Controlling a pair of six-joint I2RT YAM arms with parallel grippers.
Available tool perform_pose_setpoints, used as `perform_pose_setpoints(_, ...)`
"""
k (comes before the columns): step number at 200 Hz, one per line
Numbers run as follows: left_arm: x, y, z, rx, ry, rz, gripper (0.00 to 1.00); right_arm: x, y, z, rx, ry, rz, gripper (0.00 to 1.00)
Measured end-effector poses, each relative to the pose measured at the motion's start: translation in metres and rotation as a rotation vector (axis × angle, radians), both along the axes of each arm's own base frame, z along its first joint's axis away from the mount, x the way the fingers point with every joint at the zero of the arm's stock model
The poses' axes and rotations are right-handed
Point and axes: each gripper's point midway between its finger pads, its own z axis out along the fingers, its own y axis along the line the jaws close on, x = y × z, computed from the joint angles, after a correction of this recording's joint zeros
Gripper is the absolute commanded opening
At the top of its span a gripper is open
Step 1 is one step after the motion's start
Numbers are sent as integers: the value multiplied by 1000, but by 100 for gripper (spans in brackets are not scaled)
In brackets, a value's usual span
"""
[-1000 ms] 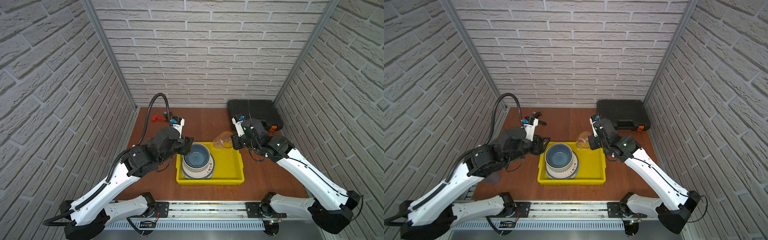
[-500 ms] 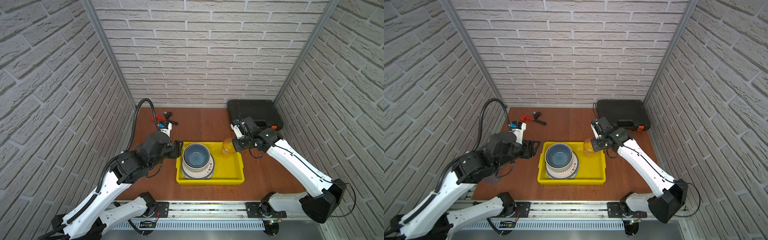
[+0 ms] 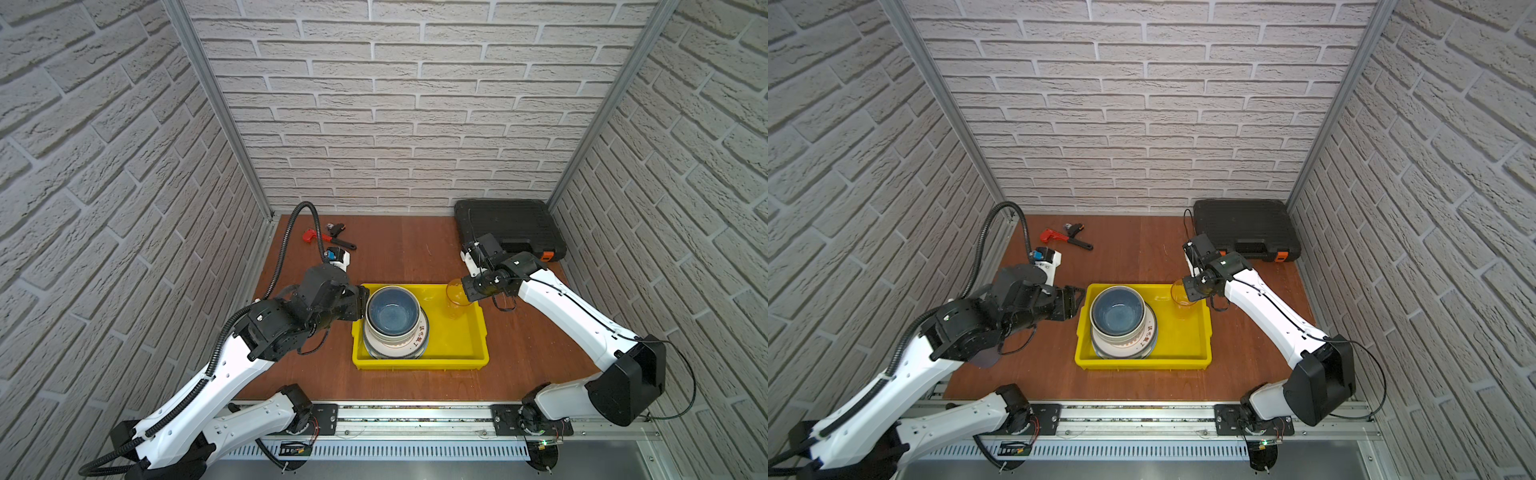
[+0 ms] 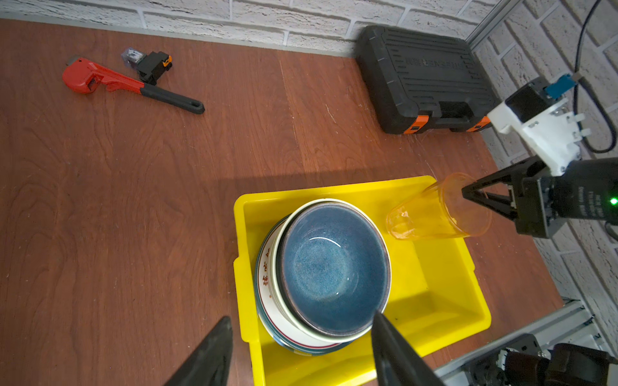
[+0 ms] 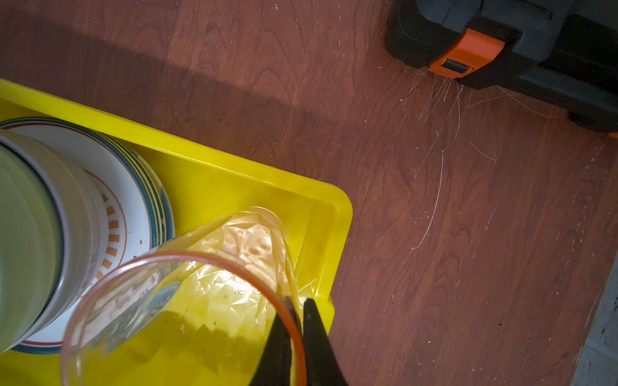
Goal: Place the mixed dishes into the plastic bin
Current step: 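Lower the pink cup into the bin with the right while the left withdraws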
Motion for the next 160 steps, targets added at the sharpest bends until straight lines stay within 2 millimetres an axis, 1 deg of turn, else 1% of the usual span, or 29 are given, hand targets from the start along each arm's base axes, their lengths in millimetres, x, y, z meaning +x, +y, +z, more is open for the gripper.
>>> perform_pose_setpoints(30,0,-1,-10,24,25,-2,67,6,-4,-9,-12,10,-22,6)
perform_pose_setpoints(62,2,-3,-15,35,39,-4,67,11,-8,-18,-16,13,-45,6)
perform_pose_setpoints(88,3,-5,-19,46,50,-4,67,15,-10,-18,-9,2,-63,6)
perform_pose_setpoints(160,7,-9,-35,96,98,-4,68,15,-16,-28,-11,10,-84,6)
